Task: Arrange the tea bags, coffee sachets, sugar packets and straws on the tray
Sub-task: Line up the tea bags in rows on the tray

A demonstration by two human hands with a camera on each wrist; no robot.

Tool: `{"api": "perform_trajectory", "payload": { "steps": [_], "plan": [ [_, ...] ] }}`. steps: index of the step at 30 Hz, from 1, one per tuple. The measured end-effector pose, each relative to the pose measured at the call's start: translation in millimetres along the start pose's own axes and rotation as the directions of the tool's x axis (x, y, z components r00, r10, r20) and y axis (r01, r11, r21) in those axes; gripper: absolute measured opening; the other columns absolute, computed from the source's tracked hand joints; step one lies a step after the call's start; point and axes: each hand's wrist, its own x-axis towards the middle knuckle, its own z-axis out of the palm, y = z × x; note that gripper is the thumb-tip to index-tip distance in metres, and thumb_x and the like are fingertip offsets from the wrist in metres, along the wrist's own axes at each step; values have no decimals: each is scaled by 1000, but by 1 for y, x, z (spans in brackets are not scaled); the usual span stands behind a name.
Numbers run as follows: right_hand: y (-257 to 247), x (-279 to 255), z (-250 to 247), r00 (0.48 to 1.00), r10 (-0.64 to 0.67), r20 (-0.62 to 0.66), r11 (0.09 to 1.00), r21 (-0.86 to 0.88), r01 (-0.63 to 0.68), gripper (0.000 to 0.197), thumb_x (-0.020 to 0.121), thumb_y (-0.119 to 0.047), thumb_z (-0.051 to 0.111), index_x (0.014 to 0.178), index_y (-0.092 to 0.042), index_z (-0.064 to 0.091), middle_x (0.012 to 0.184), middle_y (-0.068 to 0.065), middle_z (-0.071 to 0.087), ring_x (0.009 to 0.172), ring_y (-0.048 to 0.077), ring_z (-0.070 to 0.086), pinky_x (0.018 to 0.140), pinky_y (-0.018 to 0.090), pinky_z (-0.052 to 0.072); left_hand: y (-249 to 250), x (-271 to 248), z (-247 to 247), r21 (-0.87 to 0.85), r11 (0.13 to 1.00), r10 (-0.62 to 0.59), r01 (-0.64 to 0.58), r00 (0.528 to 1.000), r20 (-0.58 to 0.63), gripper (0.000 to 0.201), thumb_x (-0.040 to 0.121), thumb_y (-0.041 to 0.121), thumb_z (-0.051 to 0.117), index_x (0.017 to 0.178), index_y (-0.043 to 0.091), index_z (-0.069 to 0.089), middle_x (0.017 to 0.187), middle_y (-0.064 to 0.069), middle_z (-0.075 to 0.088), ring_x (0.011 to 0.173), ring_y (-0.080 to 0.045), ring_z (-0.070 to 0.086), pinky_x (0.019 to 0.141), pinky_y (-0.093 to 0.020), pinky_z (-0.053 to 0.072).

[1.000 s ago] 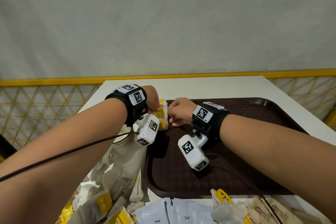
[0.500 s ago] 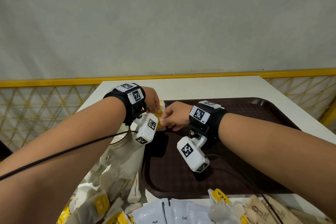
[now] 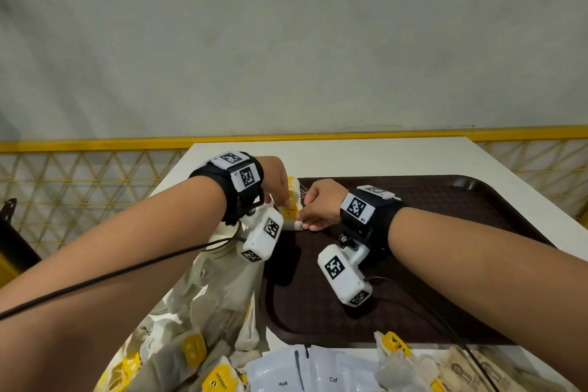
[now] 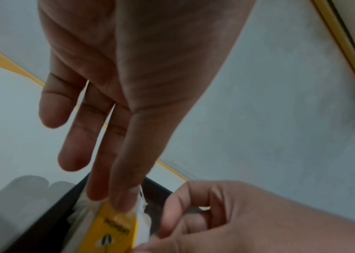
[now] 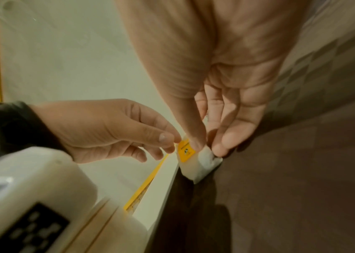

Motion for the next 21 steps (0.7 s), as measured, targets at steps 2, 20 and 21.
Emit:
{"api": "perform_trajectory", "payload": {
  "steps": [2,20,21],
  "plan": [
    [0,-1,-2,999,-41,-22,998,-47,40,37,75,6,74,67,-12,43,62,11,55,56,20,59,56,28,54,1,1,3,25,1000,-6,7,1000,-16,21,81,16,72,100,7,73,86,-1,69,78,-13,64,50,-13,45],
    [-2,-6,-13,996,-45,-76,999,-27,43,20,77,8,69,73,-11,68,74,10,65,74,25,64,84,40,58,7,-3,56,-749,660,-247,-57,925,-288,44,90,-8,44,134,-3,46,136,-23,49,124,-36,49,101,-42,45],
    [-1,-6,-12,996,-40,-85,999,-14,39,18,79,9,67,84,-8,71,81,11,66,77,24,64,81,36,58,8,-3,64,-750,661,-277,-41,915,-294,46,91,-6,43,137,-4,41,139,-22,46,126,-35,47,104,-41,41]
  ]
}}
